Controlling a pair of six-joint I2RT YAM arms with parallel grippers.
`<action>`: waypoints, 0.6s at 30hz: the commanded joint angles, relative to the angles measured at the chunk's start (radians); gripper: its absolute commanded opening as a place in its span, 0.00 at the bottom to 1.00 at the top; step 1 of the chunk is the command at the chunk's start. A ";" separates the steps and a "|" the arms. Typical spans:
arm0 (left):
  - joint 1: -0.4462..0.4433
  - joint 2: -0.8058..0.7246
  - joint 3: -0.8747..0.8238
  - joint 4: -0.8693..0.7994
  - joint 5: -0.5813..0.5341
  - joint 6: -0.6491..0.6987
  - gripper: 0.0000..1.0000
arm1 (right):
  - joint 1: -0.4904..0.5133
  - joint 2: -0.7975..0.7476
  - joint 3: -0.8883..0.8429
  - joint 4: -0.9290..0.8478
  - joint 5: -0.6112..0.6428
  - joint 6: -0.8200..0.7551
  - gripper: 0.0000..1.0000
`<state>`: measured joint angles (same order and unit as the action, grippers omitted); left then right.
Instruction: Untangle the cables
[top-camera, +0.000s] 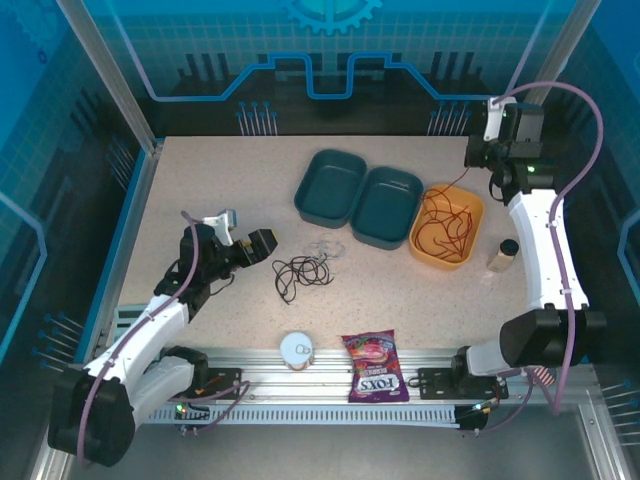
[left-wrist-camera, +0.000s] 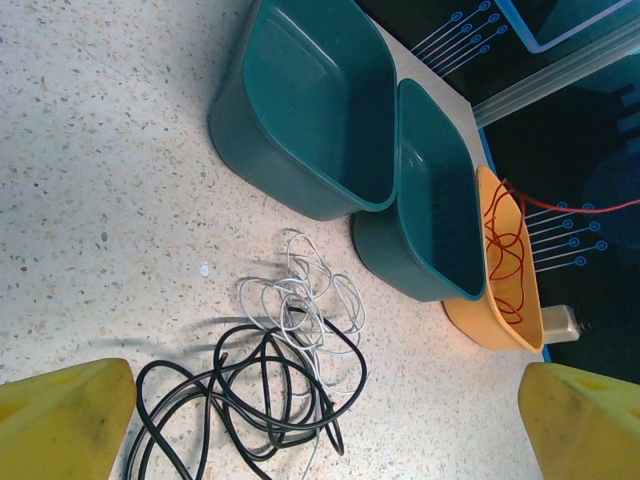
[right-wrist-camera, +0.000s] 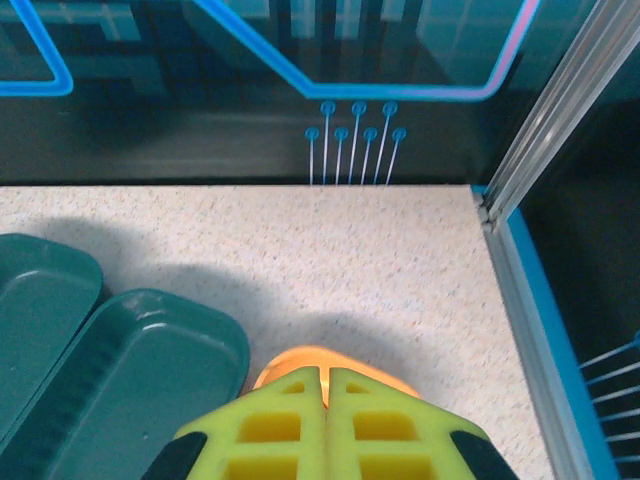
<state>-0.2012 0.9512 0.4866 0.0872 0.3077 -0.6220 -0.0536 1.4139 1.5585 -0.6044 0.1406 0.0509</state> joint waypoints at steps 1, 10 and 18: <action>-0.006 0.007 -0.010 0.017 0.002 0.002 0.99 | 0.001 -0.081 -0.055 0.057 -0.039 0.045 0.00; -0.006 0.011 -0.011 0.014 0.008 -0.004 0.99 | 0.021 -0.171 -0.203 -0.017 -0.013 0.054 0.00; -0.006 0.011 -0.014 0.010 0.008 -0.004 0.99 | 0.021 -0.187 -0.258 -0.070 0.073 0.043 0.00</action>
<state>-0.2012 0.9615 0.4866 0.0875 0.3080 -0.6262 -0.0441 1.2453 1.3102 -0.6441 0.1516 0.0898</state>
